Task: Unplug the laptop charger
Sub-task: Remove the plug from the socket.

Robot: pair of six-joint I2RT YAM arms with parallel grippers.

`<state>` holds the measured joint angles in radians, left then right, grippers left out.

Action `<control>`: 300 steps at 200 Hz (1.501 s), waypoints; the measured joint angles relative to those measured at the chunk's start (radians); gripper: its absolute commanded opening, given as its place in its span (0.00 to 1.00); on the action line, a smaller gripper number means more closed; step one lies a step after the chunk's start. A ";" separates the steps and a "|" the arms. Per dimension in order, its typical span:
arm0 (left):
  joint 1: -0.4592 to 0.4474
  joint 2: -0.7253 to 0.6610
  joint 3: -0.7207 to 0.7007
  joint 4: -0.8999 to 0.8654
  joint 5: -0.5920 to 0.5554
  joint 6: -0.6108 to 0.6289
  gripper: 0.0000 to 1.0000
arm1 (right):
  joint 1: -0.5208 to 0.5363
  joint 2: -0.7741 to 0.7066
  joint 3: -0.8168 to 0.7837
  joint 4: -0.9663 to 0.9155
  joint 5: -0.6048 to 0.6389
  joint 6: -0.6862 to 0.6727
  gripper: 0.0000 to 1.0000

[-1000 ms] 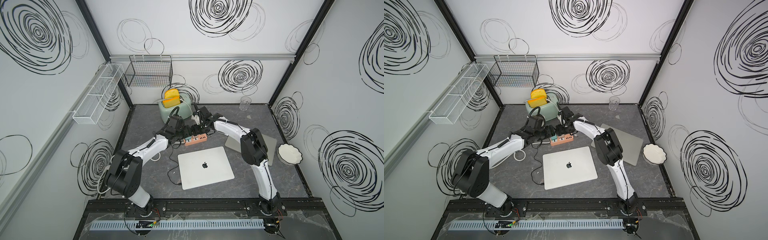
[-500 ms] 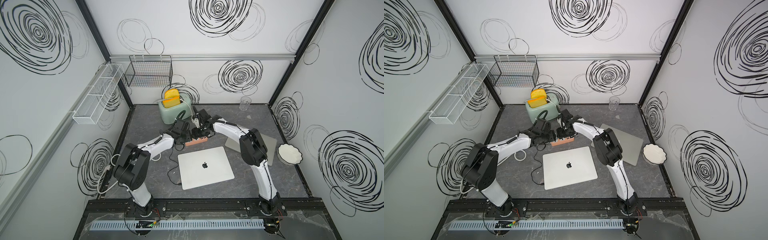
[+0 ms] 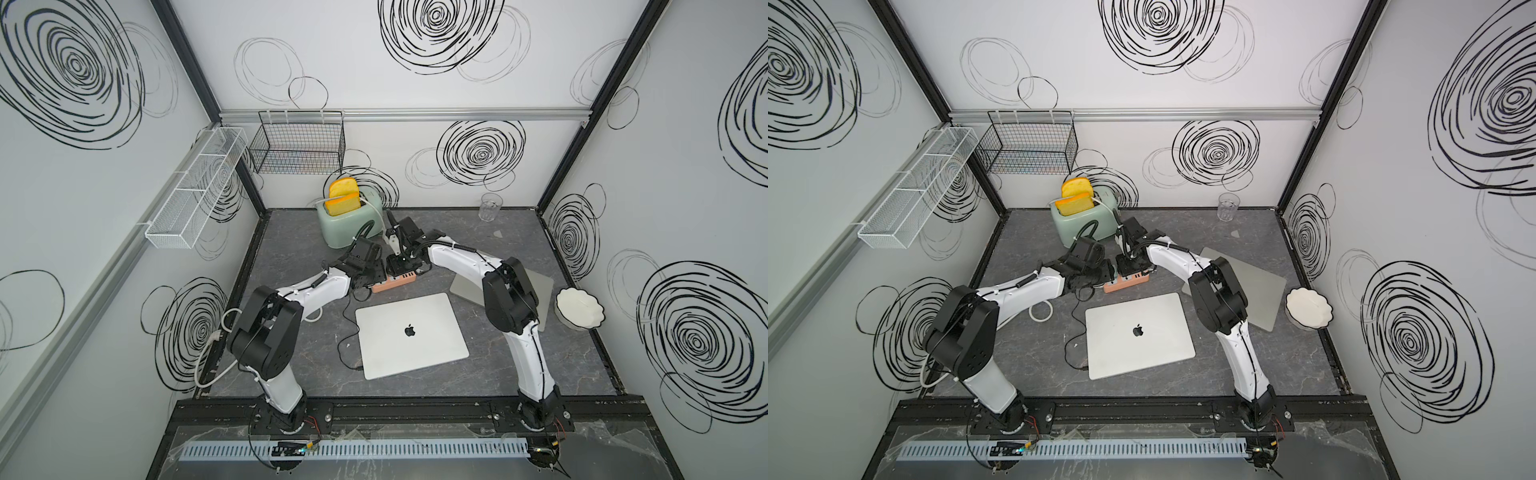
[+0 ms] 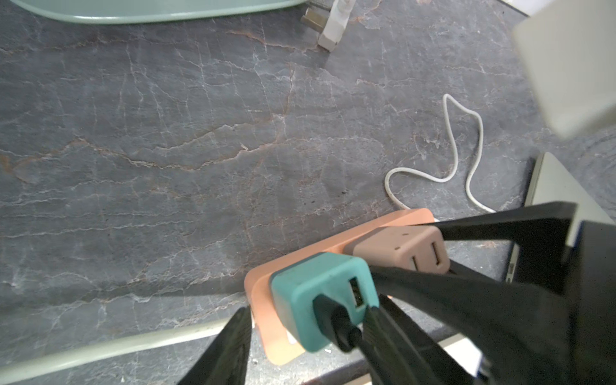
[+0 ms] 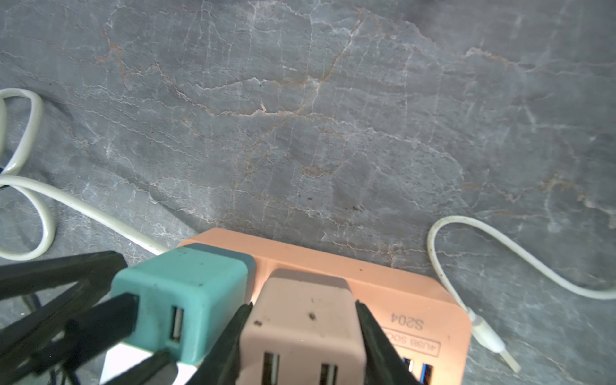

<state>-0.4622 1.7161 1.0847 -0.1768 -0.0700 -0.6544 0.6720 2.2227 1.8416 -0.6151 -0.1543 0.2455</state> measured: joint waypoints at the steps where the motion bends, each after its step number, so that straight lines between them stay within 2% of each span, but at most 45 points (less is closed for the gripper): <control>1: 0.000 0.000 0.000 0.001 0.000 0.000 0.56 | 0.000 0.000 0.000 0.000 0.000 0.000 0.33; 25: -0.005 0.003 -0.005 0.016 -0.004 -0.001 0.51 | 0.000 0.000 0.000 0.000 0.004 -0.002 0.30; 49: -0.006 0.003 -0.030 0.058 -0.001 -0.002 0.49 | 0.000 0.000 0.000 -0.002 0.011 -0.003 0.21; 74: -0.009 0.006 -0.059 0.114 0.003 -0.005 0.46 | 0.003 0.002 0.000 -0.004 0.026 -0.003 0.17; 118: -0.020 0.009 -0.110 0.203 0.002 -0.012 0.46 | 0.013 0.033 0.062 -0.061 0.055 -0.002 0.17; 161: -0.027 0.046 -0.172 0.198 -0.022 -0.023 0.46 | 0.014 0.052 0.125 -0.137 0.055 0.011 0.17; 300: -0.031 0.032 -0.186 0.203 -0.025 -0.011 0.50 | 0.014 0.059 0.142 -0.171 0.038 0.028 0.13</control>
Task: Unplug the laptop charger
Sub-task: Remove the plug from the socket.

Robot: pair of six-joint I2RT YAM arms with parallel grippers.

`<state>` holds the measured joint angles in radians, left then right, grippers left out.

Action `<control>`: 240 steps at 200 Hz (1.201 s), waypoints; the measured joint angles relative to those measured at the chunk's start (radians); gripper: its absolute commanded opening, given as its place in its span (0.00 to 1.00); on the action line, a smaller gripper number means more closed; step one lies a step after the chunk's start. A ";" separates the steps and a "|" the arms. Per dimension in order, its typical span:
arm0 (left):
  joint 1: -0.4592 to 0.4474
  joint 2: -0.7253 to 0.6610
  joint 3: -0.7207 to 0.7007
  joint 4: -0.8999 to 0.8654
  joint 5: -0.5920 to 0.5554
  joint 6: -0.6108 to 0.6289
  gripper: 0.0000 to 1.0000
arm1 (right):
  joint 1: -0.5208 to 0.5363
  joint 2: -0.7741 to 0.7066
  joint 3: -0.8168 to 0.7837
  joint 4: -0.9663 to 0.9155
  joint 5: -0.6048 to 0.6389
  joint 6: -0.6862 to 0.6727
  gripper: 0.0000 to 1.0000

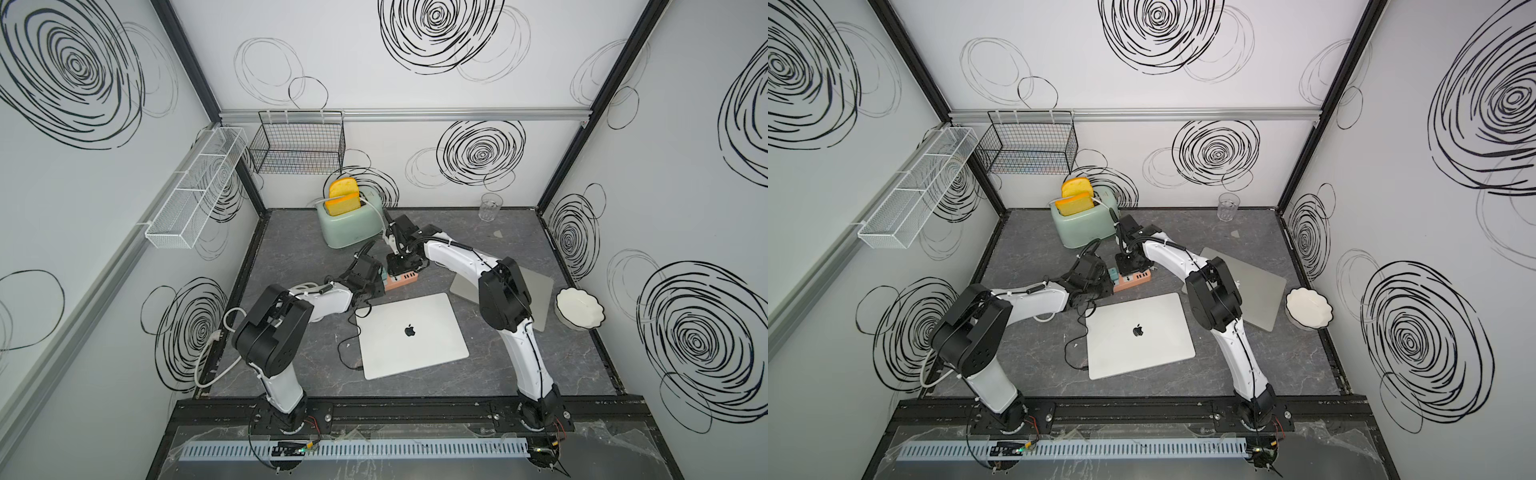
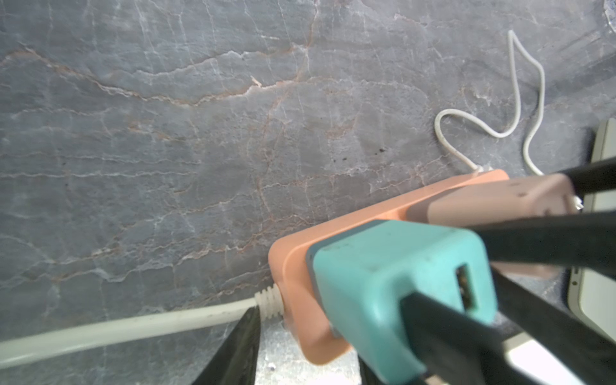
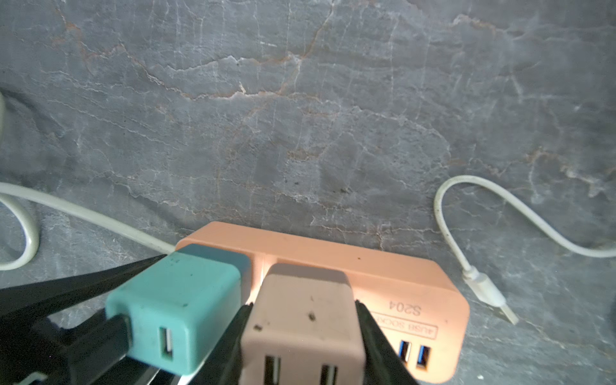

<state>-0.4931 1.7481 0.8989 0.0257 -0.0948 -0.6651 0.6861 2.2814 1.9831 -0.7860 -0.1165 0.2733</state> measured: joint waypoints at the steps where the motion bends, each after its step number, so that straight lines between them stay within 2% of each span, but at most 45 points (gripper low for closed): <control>1: 0.000 0.001 0.000 0.001 0.000 0.000 0.50 | 0.000 0.000 0.000 0.000 0.000 0.000 0.13; 61: -0.024 0.021 -0.005 0.044 -0.032 0.000 0.50 | 0.003 0.045 0.081 -0.063 0.012 0.000 0.09; 130: -0.050 0.037 -0.022 0.106 -0.077 0.001 0.50 | 0.026 0.056 0.111 -0.091 0.091 -0.027 0.09; 155: -0.057 0.043 -0.022 0.119 -0.091 0.001 0.49 | 0.016 0.058 0.118 -0.099 0.068 -0.019 0.09; 195: -0.057 0.045 -0.040 0.163 -0.090 0.001 0.49 | -0.030 0.068 0.133 -0.111 -0.045 0.011 0.10; 240: -0.058 0.047 -0.051 0.190 -0.090 0.004 0.49 | -0.016 0.077 0.153 -0.134 0.002 -0.029 0.10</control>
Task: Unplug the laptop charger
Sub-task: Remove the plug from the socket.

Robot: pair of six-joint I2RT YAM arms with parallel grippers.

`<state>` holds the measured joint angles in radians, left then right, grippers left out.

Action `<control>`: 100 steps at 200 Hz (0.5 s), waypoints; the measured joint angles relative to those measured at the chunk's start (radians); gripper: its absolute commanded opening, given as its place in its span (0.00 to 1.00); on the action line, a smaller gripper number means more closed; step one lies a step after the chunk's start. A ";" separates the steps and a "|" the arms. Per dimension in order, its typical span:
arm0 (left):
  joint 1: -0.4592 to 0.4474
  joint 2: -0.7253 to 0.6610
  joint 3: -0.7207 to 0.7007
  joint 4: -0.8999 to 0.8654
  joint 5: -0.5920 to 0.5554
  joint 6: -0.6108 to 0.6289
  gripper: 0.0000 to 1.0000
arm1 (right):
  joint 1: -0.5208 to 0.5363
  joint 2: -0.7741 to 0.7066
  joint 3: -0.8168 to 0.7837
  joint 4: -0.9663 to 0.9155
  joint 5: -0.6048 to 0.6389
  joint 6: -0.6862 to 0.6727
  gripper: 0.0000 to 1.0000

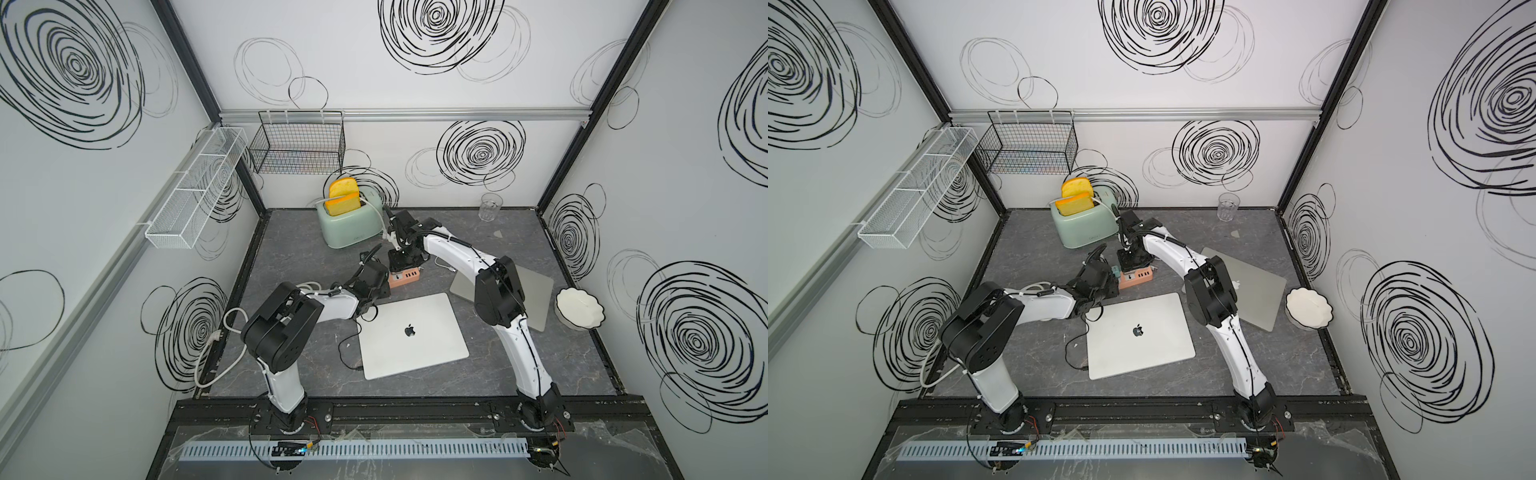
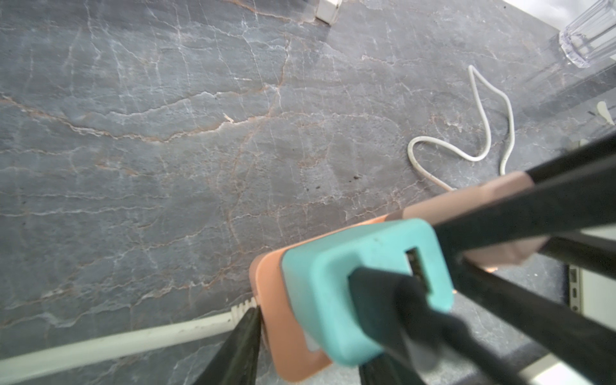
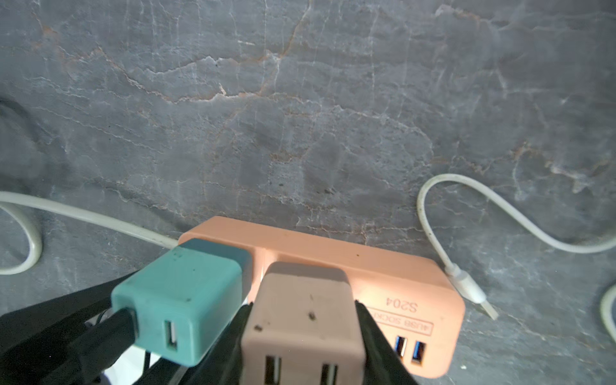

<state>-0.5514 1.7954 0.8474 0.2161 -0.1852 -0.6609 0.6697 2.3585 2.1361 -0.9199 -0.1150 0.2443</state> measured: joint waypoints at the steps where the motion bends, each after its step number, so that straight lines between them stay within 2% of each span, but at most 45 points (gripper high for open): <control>1: 0.000 0.000 0.000 0.000 0.000 0.000 0.49 | 0.001 0.000 0.000 0.000 0.001 -0.001 0.10; 44: 0.000 0.001 0.000 0.001 0.000 0.000 0.49 | 0.023 -0.005 -0.006 0.005 0.071 -0.033 0.11; 100: -0.003 0.001 0.001 -0.001 -0.002 0.002 0.49 | -0.016 -0.013 -0.006 0.006 0.000 -0.015 0.12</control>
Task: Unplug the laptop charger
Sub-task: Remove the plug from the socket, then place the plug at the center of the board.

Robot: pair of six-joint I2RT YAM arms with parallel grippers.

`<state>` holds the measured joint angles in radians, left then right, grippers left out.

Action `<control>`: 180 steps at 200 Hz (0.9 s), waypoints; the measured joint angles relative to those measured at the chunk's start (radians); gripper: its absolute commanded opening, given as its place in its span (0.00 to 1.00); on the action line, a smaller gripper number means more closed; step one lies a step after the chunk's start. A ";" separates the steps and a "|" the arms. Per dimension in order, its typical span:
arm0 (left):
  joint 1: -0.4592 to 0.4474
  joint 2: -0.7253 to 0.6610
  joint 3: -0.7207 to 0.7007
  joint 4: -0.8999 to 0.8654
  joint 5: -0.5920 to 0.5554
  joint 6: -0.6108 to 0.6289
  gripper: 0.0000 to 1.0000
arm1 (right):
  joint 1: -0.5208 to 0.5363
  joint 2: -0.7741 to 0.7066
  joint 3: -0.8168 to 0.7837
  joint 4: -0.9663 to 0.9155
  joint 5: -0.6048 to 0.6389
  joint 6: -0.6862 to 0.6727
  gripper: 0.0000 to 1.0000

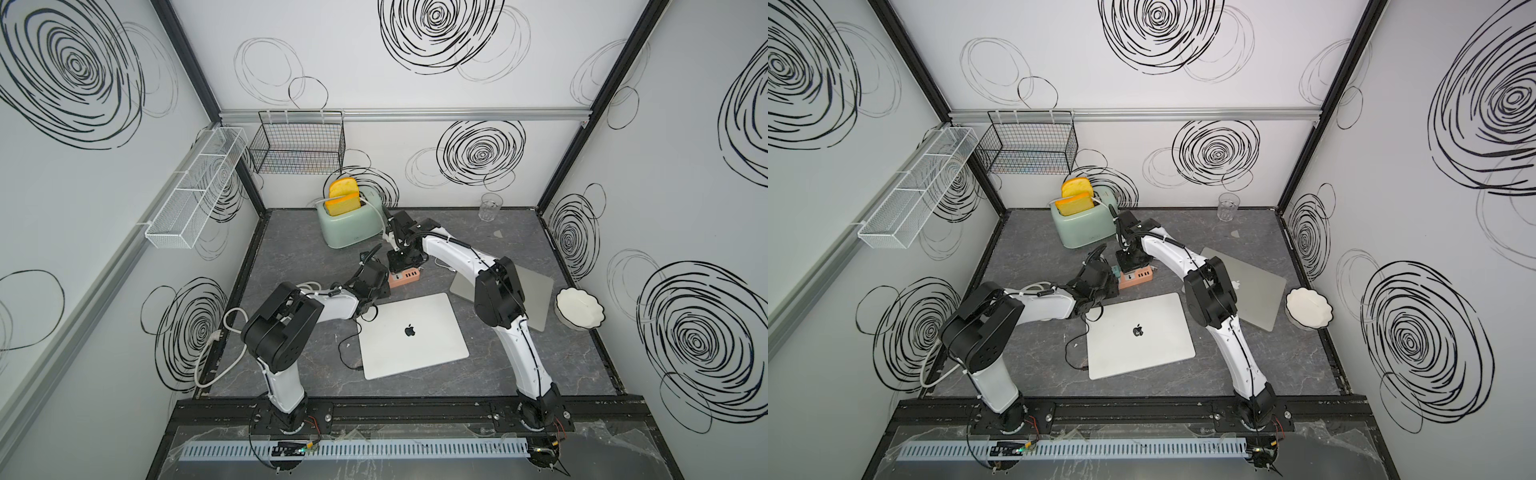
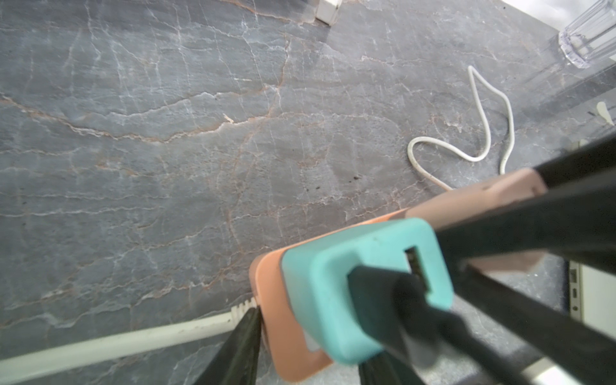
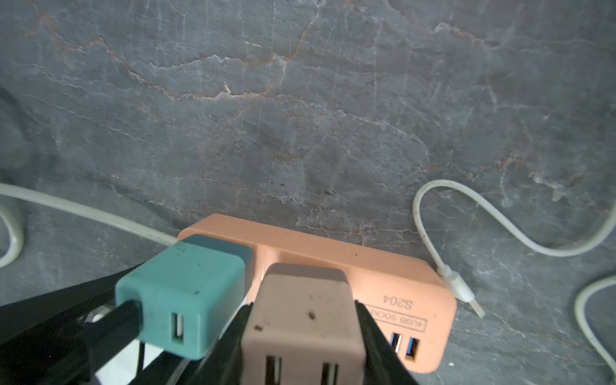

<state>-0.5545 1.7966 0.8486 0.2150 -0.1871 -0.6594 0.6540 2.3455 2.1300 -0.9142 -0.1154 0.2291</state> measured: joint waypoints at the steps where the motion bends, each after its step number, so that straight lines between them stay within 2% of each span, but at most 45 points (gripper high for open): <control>1: 0.000 0.000 0.000 0.000 0.000 0.000 0.49 | -0.001 -0.001 0.000 0.000 -0.002 0.000 0.12; 59: 0.000 -0.002 0.003 -0.007 0.001 0.002 0.51 | -0.037 -0.052 -0.049 0.011 -0.038 0.002 0.14; 98: 0.000 -0.009 0.021 -0.056 0.010 0.008 0.55 | -0.103 -0.155 -0.213 0.050 -0.042 -0.001 0.15; 149: -0.002 -0.016 0.045 -0.202 0.051 0.049 0.65 | -0.271 -0.232 -0.391 0.112 -0.037 -0.023 0.20; 180: -0.004 -0.021 0.048 -0.222 0.071 0.073 0.71 | -0.275 -0.222 -0.433 0.114 -0.039 -0.049 0.23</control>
<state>-0.5583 1.7756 0.8963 -0.0067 -0.1158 -0.5861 0.3786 2.1231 1.6974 -0.8005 -0.1543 0.1802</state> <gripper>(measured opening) 0.691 0.433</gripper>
